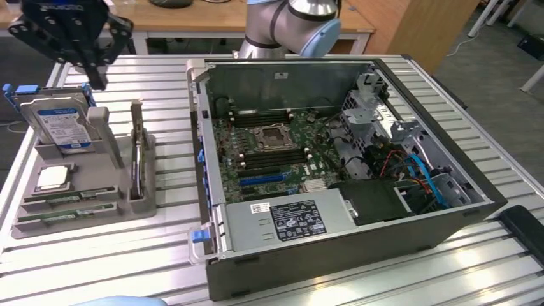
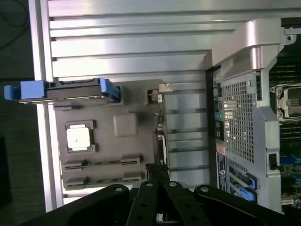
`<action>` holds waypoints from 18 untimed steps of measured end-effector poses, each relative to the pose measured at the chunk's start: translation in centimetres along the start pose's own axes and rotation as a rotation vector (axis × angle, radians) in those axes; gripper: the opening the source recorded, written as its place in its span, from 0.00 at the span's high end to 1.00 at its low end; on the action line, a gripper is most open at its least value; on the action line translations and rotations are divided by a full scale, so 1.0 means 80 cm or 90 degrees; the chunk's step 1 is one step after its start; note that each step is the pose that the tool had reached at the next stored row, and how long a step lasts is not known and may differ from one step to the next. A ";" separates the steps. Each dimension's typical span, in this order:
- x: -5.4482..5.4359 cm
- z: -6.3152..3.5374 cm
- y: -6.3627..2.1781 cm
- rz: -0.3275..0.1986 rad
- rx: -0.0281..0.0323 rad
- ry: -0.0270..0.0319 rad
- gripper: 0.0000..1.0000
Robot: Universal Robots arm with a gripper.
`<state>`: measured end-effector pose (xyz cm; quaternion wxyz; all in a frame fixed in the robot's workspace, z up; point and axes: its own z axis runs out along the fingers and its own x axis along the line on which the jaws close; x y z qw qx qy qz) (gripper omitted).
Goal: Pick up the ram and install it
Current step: 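Reach for the ram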
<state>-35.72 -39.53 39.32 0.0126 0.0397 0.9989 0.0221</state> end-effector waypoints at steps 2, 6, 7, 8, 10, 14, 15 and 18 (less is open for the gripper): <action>0.011 0.000 -0.001 0.000 0.0001 0.0001 0.90; 0.034 -0.001 -0.002 0.000 0.0001 0.0001 0.90; 0.040 -0.001 -0.002 0.000 0.0000 0.0000 0.90; 0.045 -0.001 -0.002 0.000 0.0000 0.0000 0.90; 0.057 -0.002 -0.003 0.000 0.0001 0.0001 0.90; 0.079 -0.002 -0.005 0.000 0.0000 0.0001 0.90; 0.085 -0.002 -0.005 0.000 0.0000 0.0000 0.90; 0.094 -0.002 -0.006 0.000 0.0000 0.0000 0.90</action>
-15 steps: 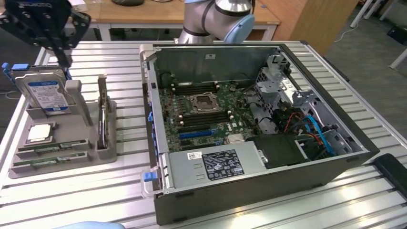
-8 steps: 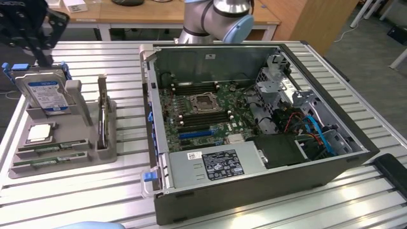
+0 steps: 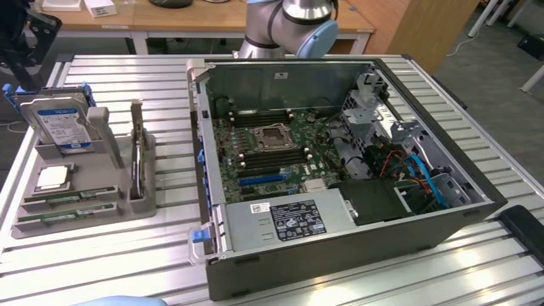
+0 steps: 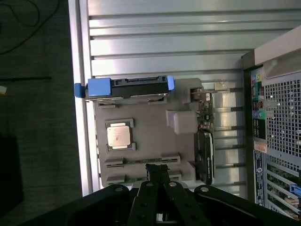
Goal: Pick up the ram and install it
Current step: 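Reach for the ram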
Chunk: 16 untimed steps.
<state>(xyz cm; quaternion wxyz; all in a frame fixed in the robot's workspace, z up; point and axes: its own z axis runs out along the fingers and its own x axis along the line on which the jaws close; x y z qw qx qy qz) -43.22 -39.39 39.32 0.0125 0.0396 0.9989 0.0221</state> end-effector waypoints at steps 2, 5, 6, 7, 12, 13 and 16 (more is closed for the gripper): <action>0.001 0.000 0.000 0.000 0.0000 0.0000 0.90; 0.001 0.000 0.000 0.000 0.0000 0.0000 0.90; 0.001 0.000 0.000 0.000 0.0000 0.0000 0.90; 0.001 0.000 0.000 0.000 0.0000 0.0000 0.90; 0.002 0.007 -0.001 0.000 0.0000 0.0000 0.90; 0.002 0.008 -0.001 0.000 0.0000 0.0000 0.90; 0.003 0.014 -0.001 0.000 0.0000 0.0000 0.90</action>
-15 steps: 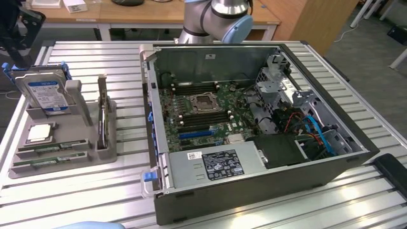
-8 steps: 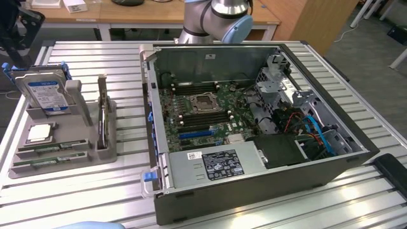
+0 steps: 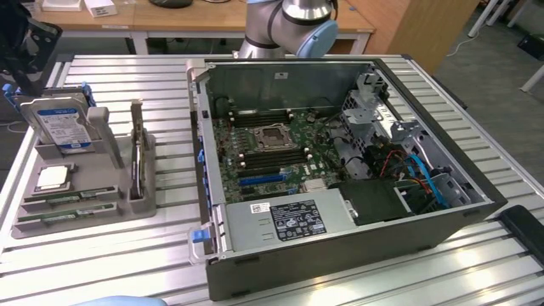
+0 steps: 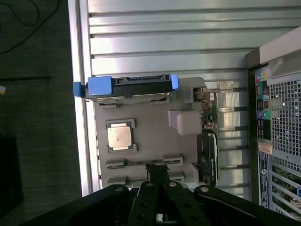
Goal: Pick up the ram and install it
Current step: 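Reach for the ram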
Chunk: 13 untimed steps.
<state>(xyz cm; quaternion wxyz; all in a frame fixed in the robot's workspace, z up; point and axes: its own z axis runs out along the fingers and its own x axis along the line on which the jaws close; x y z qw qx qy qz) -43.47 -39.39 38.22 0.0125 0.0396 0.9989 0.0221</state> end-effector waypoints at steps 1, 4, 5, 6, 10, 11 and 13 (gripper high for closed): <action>0.000 0.001 0.000 0.000 0.0000 0.0000 0.90; 0.001 0.001 0.000 0.000 0.0000 0.0001 0.90; 0.001 0.001 0.000 0.000 0.0000 0.0001 0.90; 0.001 0.001 0.000 0.000 0.0000 0.0000 0.90; 0.001 0.001 0.000 0.000 0.0000 0.0001 0.77; 0.001 0.001 0.000 0.000 0.0000 0.0000 0.77; 0.001 0.001 0.000 0.000 0.0000 0.0001 0.71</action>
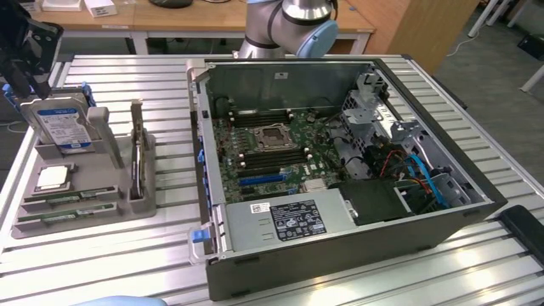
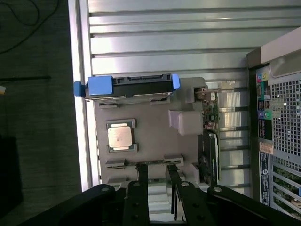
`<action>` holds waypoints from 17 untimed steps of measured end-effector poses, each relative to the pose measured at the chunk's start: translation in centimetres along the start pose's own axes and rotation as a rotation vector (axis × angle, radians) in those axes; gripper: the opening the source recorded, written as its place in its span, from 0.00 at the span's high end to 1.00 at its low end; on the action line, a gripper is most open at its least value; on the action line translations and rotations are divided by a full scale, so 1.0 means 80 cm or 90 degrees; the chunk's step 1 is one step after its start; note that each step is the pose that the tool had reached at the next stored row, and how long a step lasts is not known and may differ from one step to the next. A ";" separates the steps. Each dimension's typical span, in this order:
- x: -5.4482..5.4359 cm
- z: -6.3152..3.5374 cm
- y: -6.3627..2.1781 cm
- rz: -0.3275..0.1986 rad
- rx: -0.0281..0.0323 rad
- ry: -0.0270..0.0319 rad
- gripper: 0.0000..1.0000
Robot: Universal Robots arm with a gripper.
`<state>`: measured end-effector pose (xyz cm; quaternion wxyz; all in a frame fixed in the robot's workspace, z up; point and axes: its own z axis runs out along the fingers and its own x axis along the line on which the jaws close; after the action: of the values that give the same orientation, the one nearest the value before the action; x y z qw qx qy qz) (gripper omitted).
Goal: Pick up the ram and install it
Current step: 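Reach for the ram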
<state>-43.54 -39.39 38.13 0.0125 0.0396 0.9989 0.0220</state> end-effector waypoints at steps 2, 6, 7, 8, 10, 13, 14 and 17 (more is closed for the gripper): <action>0.000 0.000 0.000 0.000 0.0000 0.0000 0.71; 0.000 0.000 0.000 0.000 0.0000 0.0000 0.71; 0.000 0.000 0.000 0.000 0.0000 0.0001 0.71; 0.000 0.001 0.000 0.000 0.0000 0.0000 0.71; 0.000 0.003 0.000 0.000 -0.0001 -0.0001 0.71; 0.001 0.007 0.000 0.000 0.0000 0.0000 0.71; 0.001 0.008 0.000 0.000 0.0000 0.0000 0.71; 0.001 0.014 -0.001 0.000 0.0000 0.0000 0.71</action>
<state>-43.61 -39.39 37.01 0.0125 0.0396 0.9989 0.0221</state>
